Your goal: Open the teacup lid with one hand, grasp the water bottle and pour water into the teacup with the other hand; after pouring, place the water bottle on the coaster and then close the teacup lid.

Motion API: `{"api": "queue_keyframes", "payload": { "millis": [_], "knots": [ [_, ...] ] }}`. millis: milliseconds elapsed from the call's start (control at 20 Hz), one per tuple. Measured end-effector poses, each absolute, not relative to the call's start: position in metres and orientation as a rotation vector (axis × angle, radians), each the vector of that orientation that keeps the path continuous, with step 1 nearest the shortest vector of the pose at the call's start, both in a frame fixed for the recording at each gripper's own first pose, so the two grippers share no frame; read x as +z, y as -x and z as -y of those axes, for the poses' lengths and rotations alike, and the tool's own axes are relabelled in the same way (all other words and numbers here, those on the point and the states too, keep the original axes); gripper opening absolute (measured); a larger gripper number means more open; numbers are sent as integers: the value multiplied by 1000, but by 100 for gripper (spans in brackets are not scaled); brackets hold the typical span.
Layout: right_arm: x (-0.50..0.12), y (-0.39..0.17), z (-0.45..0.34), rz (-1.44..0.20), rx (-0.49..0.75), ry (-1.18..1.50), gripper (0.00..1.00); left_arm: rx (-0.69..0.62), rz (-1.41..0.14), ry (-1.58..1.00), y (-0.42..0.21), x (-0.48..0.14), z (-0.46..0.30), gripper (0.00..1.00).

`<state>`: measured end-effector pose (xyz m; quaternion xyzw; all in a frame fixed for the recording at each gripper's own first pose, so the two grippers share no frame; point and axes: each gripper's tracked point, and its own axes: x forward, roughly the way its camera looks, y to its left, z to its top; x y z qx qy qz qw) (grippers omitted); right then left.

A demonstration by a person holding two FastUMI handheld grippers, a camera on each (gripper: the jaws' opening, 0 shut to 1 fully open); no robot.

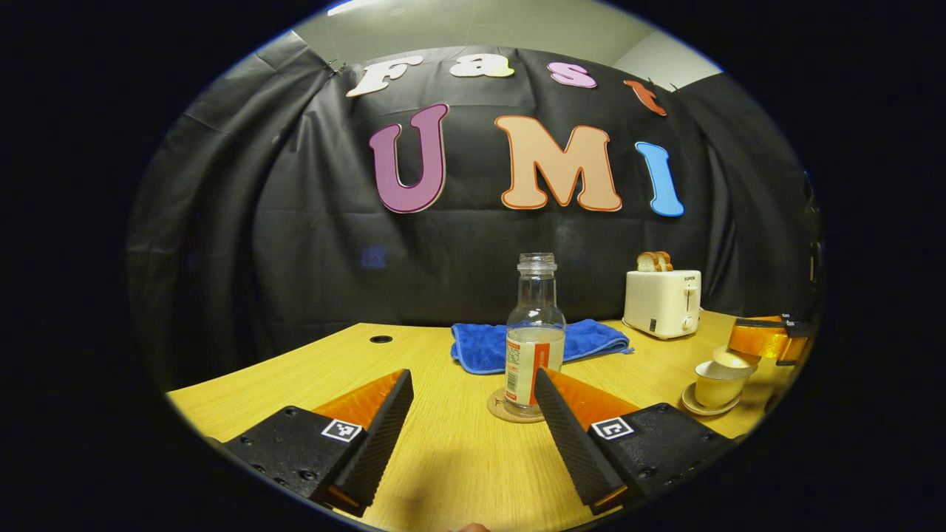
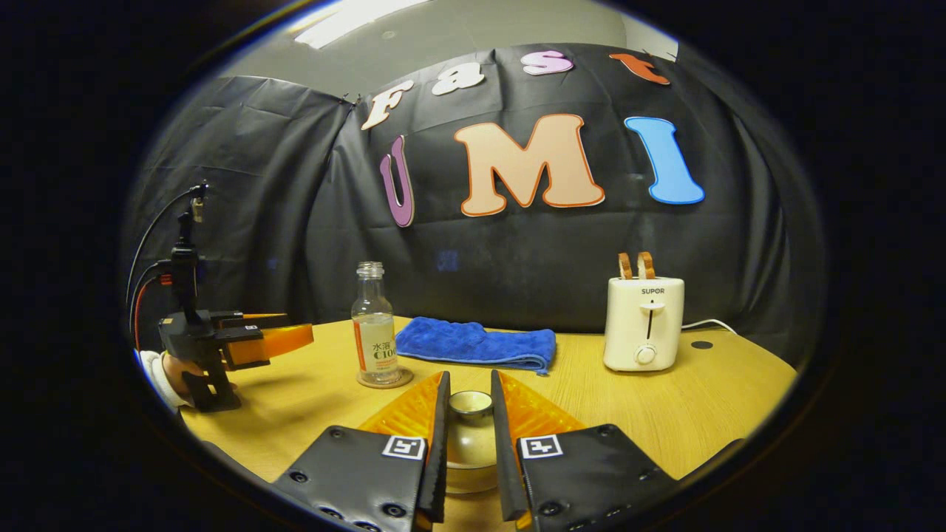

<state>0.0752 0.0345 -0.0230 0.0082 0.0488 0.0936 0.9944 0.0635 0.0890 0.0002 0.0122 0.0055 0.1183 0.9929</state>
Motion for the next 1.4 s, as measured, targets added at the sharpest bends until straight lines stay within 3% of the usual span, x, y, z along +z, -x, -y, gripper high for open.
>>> {"api": "queue_keyframes", "payload": {
  "millis": [750,850,900,1000,1050,1200,1400],
  "knots": [
    [-22,-69,-40,-99,208,-20,38,240,-12,-25,-64,0,-92,96],
    [-21,-67,-37,-97,196,-19,54,243,-12,-24,-63,-1,-92,96],
    [-21,-66,-34,-96,188,-19,67,244,-11,-24,-63,0,-91,96],
    [-19,-60,-25,-91,158,-16,79,243,-11,-24,-60,0,-91,99],
    [-19,-56,-19,-89,134,-13,84,243,-10,-25,-59,0,-90,96],
    [-17,-47,0,-85,72,-9,78,246,-9,-25,-57,1,-88,96],
    [-14,-35,31,-80,-24,-3,78,251,-9,-25,-52,1,-85,96]
  ]
}}
